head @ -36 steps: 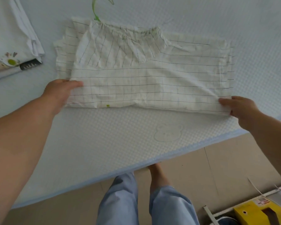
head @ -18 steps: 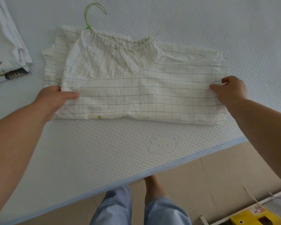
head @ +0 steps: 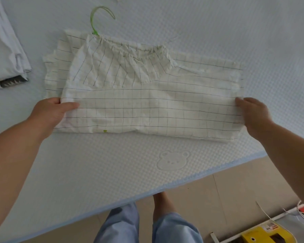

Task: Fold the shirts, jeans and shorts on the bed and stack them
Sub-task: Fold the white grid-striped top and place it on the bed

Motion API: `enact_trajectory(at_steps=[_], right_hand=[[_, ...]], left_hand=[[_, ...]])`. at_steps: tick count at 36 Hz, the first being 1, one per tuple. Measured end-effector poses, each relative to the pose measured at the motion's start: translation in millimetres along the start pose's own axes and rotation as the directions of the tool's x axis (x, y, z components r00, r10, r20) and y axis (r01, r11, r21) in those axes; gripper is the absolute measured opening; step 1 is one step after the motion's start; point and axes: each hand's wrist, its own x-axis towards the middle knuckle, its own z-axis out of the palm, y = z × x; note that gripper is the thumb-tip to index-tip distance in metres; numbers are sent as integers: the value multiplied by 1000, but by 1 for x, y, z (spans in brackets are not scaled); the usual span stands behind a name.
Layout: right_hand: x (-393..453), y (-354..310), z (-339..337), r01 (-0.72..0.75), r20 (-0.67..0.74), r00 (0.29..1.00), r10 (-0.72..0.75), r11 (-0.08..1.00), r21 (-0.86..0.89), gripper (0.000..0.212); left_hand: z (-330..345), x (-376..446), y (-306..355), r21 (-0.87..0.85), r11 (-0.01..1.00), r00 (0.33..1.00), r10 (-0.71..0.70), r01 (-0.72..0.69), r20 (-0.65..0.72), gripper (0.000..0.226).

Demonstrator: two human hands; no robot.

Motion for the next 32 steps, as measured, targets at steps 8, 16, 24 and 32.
enact_trajectory(at_steps=[8, 16, 24, 32], right_hand=[[-1, 17, -11, -74, 262, 959, 106, 989, -130, 23], [-8, 16, -5, -65, 253, 962, 103, 986, -155, 11], [-17, 29, -12, -67, 240, 965, 100, 987, -144, 15], [-32, 57, -10, -133, 176, 970, 165, 974, -184, 22]], left_hand=[[-2, 1, -5, 20, 1000, 999, -17, 16, 44, 35], [-5, -1, -6, 175, 985, 998, -1, -10, 62, 43], [-16, -3, -3, 207, 976, 996, 55, -69, 73, 45], [-12, -9, -9, 355, 928, 993, 122, -115, 4, 34]])
